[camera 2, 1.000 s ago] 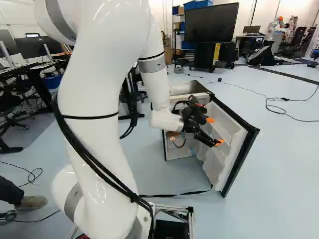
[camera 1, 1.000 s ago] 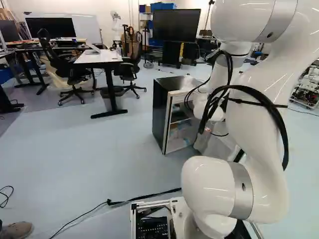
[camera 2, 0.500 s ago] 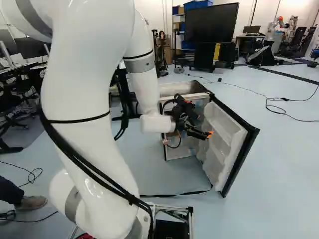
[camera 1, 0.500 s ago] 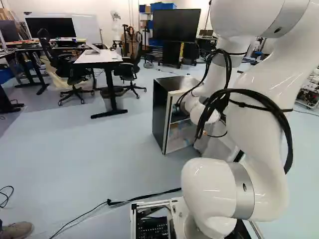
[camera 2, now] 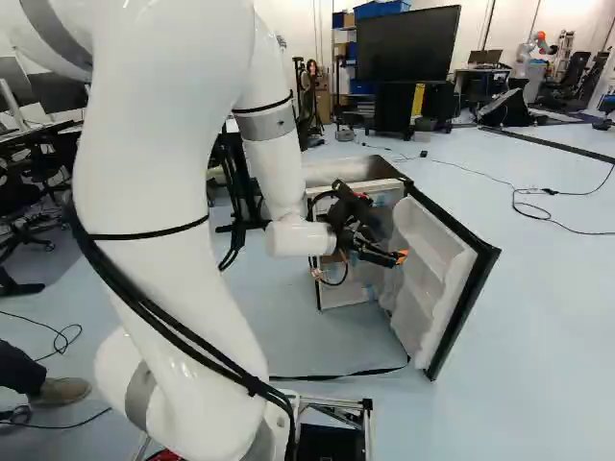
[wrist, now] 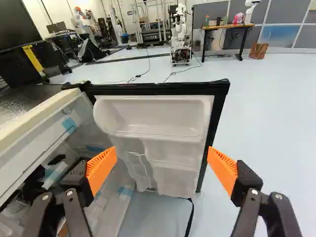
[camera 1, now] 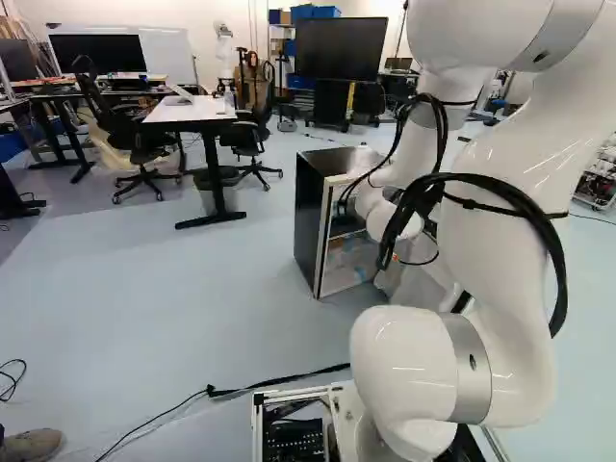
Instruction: Open the fridge door
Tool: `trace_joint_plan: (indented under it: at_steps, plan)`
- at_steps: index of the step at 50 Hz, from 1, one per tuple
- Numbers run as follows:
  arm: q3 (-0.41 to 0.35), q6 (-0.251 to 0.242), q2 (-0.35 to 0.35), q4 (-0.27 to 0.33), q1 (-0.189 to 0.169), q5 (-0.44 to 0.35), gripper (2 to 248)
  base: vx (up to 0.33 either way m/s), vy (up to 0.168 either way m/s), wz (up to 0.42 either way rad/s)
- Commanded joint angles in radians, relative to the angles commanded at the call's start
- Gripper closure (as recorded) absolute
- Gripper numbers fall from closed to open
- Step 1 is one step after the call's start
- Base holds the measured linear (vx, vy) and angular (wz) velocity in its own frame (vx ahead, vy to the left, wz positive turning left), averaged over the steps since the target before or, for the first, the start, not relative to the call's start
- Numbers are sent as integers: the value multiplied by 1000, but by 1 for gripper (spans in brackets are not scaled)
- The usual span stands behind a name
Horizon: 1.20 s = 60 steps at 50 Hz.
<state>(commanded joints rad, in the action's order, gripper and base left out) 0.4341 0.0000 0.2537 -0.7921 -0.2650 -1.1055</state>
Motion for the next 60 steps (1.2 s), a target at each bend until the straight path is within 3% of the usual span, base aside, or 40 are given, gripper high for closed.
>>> trace_joint_plan:
  at_steps: [30,60]
  plan:
    - [-54,0,-83,124,41,36,3,0,0,0]
    - [-153,0,-235,349,117,103,3,0,0,0]
